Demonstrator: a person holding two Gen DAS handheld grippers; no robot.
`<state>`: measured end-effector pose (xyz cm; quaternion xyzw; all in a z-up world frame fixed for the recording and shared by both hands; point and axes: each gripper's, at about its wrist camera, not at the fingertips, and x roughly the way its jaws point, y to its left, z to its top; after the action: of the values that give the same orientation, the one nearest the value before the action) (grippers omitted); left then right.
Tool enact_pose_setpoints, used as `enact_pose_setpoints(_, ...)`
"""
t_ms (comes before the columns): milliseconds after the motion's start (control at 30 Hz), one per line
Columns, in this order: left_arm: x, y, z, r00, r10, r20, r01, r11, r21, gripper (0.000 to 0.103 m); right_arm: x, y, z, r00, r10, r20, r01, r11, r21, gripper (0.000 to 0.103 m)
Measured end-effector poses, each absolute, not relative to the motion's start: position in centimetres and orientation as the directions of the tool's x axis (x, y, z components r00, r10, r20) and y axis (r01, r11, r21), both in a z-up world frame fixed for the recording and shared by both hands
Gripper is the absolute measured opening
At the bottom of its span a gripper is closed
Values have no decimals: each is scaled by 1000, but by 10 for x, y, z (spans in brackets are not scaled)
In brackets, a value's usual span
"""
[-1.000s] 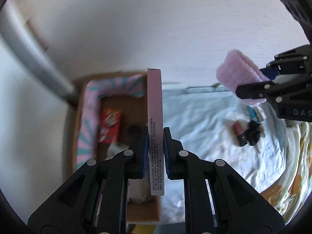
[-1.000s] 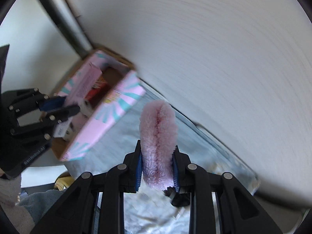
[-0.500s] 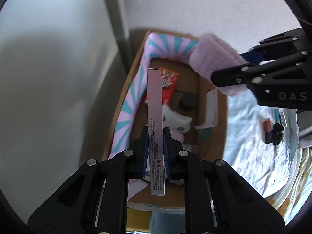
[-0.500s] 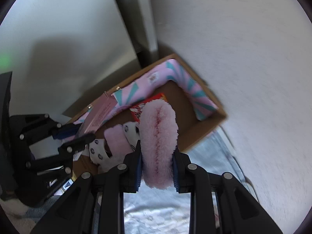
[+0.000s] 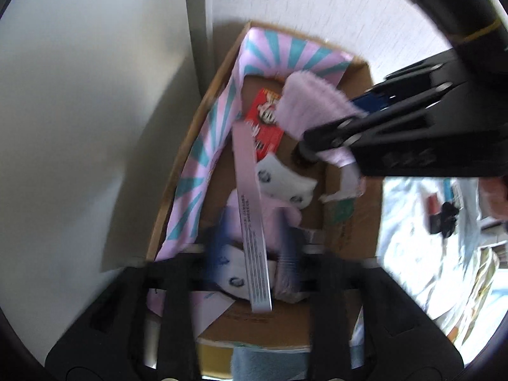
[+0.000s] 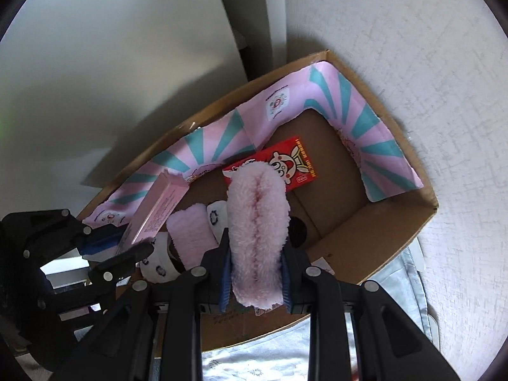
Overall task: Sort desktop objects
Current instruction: 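Carry pink box and wristband into the cardboard box and open both tools, then move both tools back over the cosmetics on the bed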
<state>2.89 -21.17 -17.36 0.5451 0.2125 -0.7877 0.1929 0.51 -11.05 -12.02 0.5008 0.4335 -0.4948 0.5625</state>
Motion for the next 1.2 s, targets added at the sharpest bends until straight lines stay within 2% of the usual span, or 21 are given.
enact_pose_setpoints(33,28,-211,-171,-332,-89,-939,541,-834,-113,97,5,-112,-120,128,-124,-984,992,15,127,39)
enact_pose_setpoints(67,28,-210,-167,-338,-115,-934,544,-834,-94,97,4,-113,-121,111,-124,-986,994,7,111,64)
enact_pose_setpoints(100,28,-210,-164,-338,-136,-931,544,-836,-75,97,1,-114,-122,91,-121,-988,996,-15,93,77)
enact_pose_setpoints(133,27,-210,-162,-331,-146,-932,540,-839,-61,97,-2,-114,-121,86,-124,-989,995,-35,91,86)
enact_pose_setpoints(300,24,-209,-156,-334,-150,-931,516,-856,-47,97,-21,-112,-121,128,-144,-981,981,-129,147,88)
enact_pose_setpoints(367,24,-211,-153,-337,-153,-929,511,-858,-45,97,-25,-109,-119,135,-164,-977,976,-148,160,96)
enact_pose_setpoints(467,23,-211,-149,-337,-169,-926,510,-860,-28,97,-32,-106,-115,164,-192,-968,966,-169,197,102)
enact_pose_setpoints(733,23,-210,-145,-326,-183,-928,495,-869,-2,97,-41,-93,-92,156,-267,-951,956,-203,214,102)
enact_pose_setpoints(933,18,-197,-125,-397,-162,-903,448,-893,-37,97,-53,-74,-76,171,-293,-941,948,-212,239,102)
enact_pose_setpoints(1067,5,-179,-106,-436,-201,-877,395,-918,14,97,-73,-48,-61,149,-301,-942,944,-240,226,102)
enact_pose_setpoints(1200,-16,-158,-96,-452,-160,-878,319,-948,9,97,-106,-13,-46,104,-271,-957,935,-303,187,102)
